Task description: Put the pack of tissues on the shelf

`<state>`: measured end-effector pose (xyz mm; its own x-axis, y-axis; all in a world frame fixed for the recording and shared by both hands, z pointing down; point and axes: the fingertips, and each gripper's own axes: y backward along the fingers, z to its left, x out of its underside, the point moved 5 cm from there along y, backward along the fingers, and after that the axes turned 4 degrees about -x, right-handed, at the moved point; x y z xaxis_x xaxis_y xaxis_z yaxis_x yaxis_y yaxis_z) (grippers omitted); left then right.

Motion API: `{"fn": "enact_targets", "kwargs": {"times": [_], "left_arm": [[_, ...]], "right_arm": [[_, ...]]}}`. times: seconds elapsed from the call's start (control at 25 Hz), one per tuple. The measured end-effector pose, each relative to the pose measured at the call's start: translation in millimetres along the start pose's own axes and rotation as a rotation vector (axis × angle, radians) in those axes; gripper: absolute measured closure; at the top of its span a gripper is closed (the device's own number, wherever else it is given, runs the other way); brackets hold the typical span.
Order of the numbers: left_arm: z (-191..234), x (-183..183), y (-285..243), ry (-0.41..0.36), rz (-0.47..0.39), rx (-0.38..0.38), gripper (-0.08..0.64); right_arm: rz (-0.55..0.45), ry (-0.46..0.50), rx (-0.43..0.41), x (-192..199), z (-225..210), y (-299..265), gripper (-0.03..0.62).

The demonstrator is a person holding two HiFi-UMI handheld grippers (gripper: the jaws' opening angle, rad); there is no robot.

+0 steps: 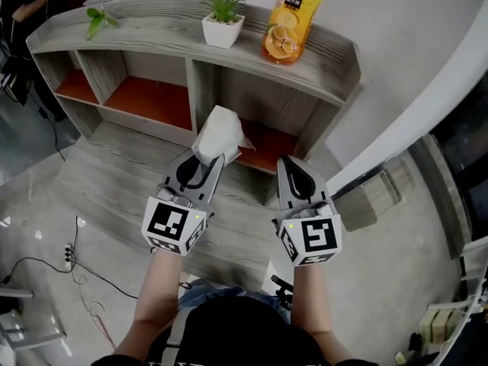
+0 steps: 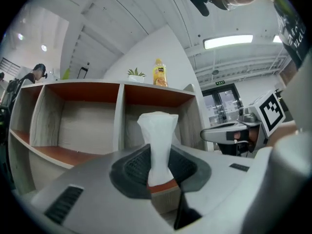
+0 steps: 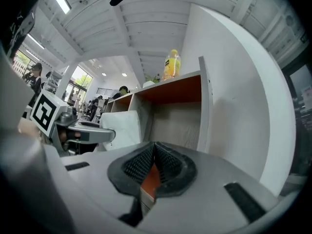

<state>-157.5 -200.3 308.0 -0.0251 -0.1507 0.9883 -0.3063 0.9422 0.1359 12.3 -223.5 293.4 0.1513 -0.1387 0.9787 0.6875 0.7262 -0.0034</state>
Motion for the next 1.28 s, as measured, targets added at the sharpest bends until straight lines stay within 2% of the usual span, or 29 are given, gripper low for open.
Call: {"fn": "enact_targets", "kwargs": {"times": [0.32,0.52,0.64,0.8,0.96,1.0,1.16,1.2,1.28], "left_arm": [[1.7,-3.1,-3.9,0.043,-0.015,0.099,0.463],[-5.2,3.5,-5.7,0.097,-0.006,0.168,0.463],[-9.7,9.7,-7.3,0.184,0.002,0.191,0.463],[-10.2,18.2,-11.6,0.391,0.016,0.212,0.462],[-12.2,27.8,-18.6,0.408,0.077,0.198,0.462],[-12.5,29.9,-19.7,0.462,0.081,0.2,0.462],[-12.9,44.5,-23.3,0.871,0.071,0.217,0.462],[-13.5,48.9,-24.1,0.941,0.076,0.212,0.462],[-15.7,57.0,-25.8,1.033,0.089,0.203,0.462]], "right_arm": [[0.025,0.001,0.129,-1.8,6.5,26.8,0.575],[0.047,0.02,0.169,-0.2,18.9,36.4,0.575],[0.062,0.025,0.195,1.5,20.4,45.3,0.575],[0.054,-0.006,0.229,4.1,14.0,51.5,0.575],[0.051,-0.029,0.236,9.8,10.3,50.8,0.575],[0.052,-0.034,0.237,11.4,9.4,50.4,0.575],[0.052,-0.043,0.232,14.1,6.4,48.0,0.575],[0.051,-0.043,0.23,14.0,5.9,47.2,0.575],[0.05,-0.044,0.227,14.3,4.5,46.0,0.575]]}}
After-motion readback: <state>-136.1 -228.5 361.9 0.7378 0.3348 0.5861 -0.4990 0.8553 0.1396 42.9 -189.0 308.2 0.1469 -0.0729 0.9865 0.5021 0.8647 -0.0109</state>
